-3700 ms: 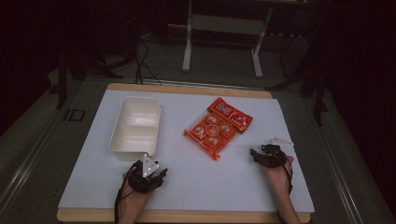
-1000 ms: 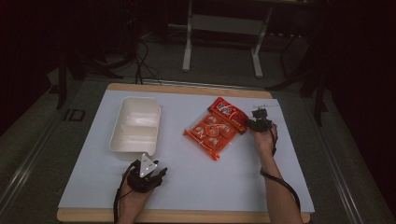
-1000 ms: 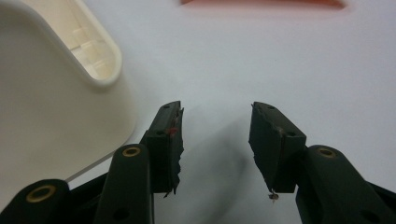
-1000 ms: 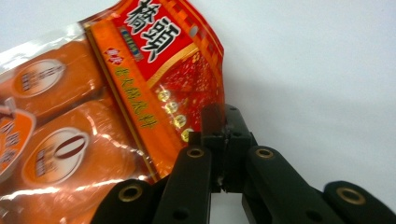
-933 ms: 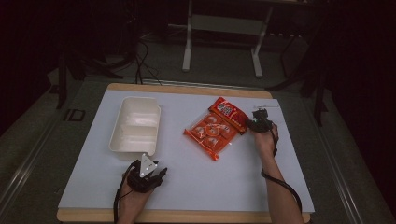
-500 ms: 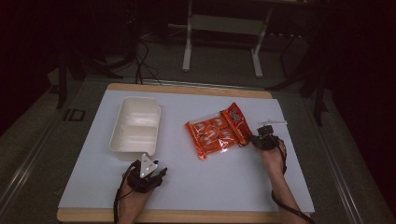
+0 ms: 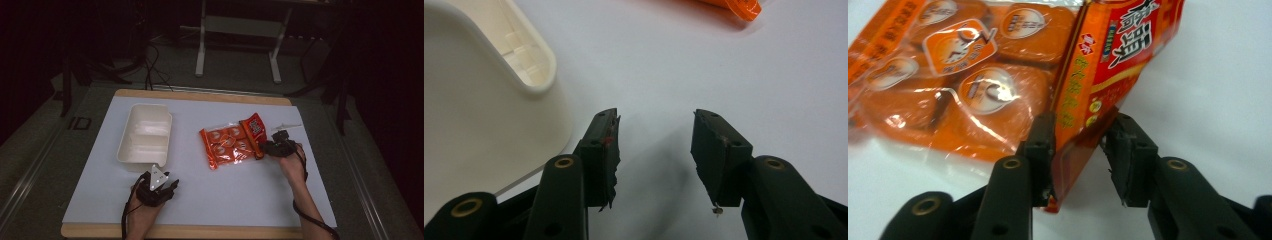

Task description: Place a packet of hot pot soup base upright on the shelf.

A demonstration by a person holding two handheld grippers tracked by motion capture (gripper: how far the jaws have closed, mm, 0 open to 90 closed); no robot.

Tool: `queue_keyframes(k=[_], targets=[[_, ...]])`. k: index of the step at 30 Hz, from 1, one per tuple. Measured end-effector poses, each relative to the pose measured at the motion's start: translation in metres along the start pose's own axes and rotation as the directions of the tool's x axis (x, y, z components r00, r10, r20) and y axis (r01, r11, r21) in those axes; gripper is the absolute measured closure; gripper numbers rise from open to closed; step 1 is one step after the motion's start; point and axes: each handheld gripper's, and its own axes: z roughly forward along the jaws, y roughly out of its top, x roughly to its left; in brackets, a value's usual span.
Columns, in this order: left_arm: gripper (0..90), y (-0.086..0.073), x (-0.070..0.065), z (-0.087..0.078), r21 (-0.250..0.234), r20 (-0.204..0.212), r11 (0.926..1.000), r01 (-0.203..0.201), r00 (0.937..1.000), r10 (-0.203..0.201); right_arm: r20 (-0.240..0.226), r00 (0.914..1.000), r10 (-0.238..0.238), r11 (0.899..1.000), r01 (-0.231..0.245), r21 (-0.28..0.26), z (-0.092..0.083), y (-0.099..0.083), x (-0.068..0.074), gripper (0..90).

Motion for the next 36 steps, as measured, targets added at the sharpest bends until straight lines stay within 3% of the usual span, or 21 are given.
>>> queue_keyframes(k=[5,9,12,17,21,27,28,29,31,36], targets=[[53.7,0.000,0.000,0.000,0.001,0.000,1.0000,0.000,1.0000,0.000,-0.014,0.9994,0.030,1.000,-0.030,0.004,0.008,0.011,-0.011,59.0],[53.7,0.000,0.000,0.000,0.003,0.000,1.0000,-0.002,1.0000,0.002,-0.039,0.9964,0.075,0.997,-0.076,-0.027,0.011,0.019,-0.017,54.9],[53.7,0.000,0.000,0.000,0.004,-0.001,1.0000,-0.005,1.0000,0.005,-0.042,0.9967,0.070,0.997,-0.071,-0.016,0.017,0.027,-0.019,55.3],[53.7,0.000,0.000,0.000,0.003,0.000,1.0000,-0.003,1.0000,0.003,-0.082,0.9933,0.081,0.996,-0.079,0.033,0.037,0.043,-0.023,64.9],[53.6,0.000,0.000,0.000,0.003,0.002,1.0000,-0.004,1.0000,0.004,-0.078,0.9937,0.081,0.996,-0.077,0.055,0.047,0.050,-0.023,67.6],[53.7,0.000,0.000,0.000,0.002,0.004,1.0000,-0.004,1.0000,0.004,-0.064,0.9890,0.134,0.984,-0.125,0.127,0.069,0.054,-0.025,72.4],[53.6,0.000,0.000,0.000,0.002,0.004,1.0000,-0.004,1.0000,0.004,-0.064,0.9890,0.134,0.984,-0.125,0.127,0.069,0.054,-0.025,72.4],[53.7,0.000,0.000,0.000,0.002,0.002,1.0000,-0.004,1.0000,0.004,-0.060,0.9895,0.132,0.982,-0.122,0.144,0.074,0.053,-0.024,80.3],[53.7,0.000,0.000,0.000,0.003,0.003,1.0000,-0.004,1.0000,0.004,-0.063,0.9887,0.136,0.981,-0.125,0.149,0.075,0.052,-0.022,85.4],[53.7,0.000,0.000,0.000,0.002,0.004,1.0000,-0.003,1.0000,0.003,-0.037,0.9937,0.106,0.981,-0.098,0.167,0.072,0.055,-0.018,89.6]])
